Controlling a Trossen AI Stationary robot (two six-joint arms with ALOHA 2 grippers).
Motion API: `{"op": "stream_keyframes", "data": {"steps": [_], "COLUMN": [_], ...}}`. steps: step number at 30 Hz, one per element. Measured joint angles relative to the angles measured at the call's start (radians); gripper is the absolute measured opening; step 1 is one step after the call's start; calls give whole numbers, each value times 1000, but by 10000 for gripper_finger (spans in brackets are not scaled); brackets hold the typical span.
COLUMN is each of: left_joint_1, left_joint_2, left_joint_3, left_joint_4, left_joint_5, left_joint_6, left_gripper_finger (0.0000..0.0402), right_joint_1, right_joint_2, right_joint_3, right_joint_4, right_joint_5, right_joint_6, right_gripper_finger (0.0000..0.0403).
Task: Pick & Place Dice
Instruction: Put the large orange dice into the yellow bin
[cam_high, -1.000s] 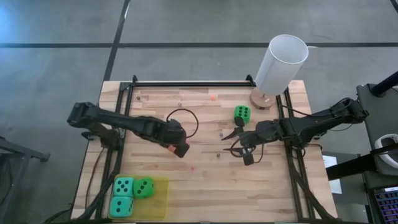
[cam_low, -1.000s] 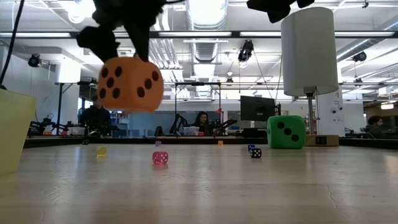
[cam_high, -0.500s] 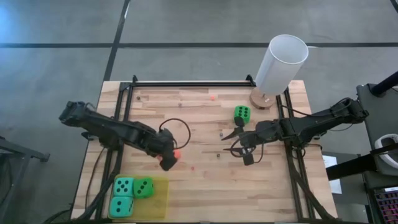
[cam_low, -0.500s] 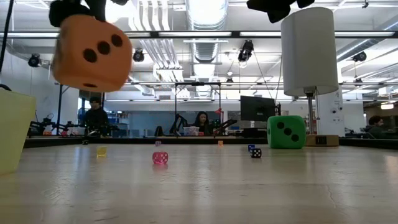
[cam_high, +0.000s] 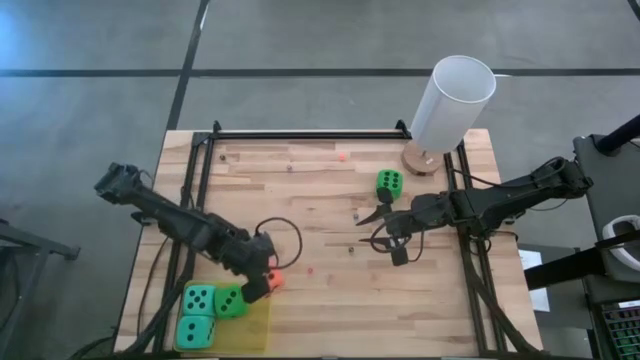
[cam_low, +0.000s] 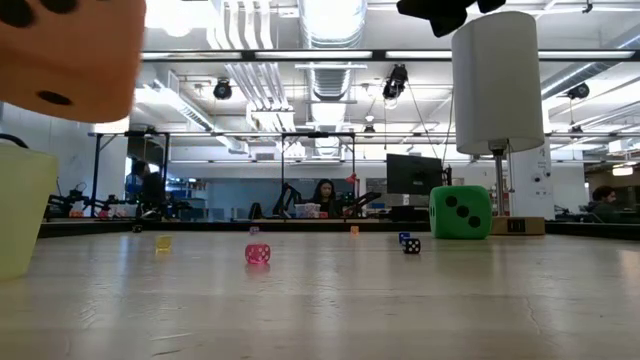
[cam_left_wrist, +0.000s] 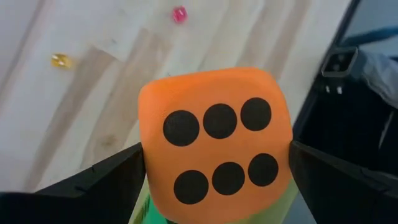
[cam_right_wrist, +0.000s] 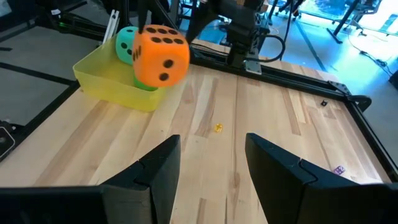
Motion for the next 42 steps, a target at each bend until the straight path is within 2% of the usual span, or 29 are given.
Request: {"op": "stream_keyframes", "data": {"steps": [6, 15, 20, 27, 35, 42], "left_joint_1": [-49, -65, -66, -68, -68, -69], "left_joint_2": [0, -2, -2, -7, -7, -7], "left_joint_3": [-35, -121, -147, -146, -146, -146], "left_joint_4": [29, 104, 149, 145, 135, 134], "left_joint_5": [9, 94, 138, 141, 111, 107], "left_joint_6": [-1, 2, 52, 62, 212, 266], "left_gripper_finger": [379, 374, 379, 379, 386, 388], "right_joint_1": [0, 0, 0, 0, 0, 0], "right_joint_2": [0, 1, 1, 1, 1, 1], "right_joint_3": [0, 0, 0, 0, 0, 0], "right_joint_4": [0, 0, 0, 0, 0, 0], "right_joint_5": [0, 0, 0, 0, 0, 0], "right_joint_6": [1, 1, -1, 1, 1, -1], "right_gripper_finger": [180, 180, 180, 180, 180, 180]}}
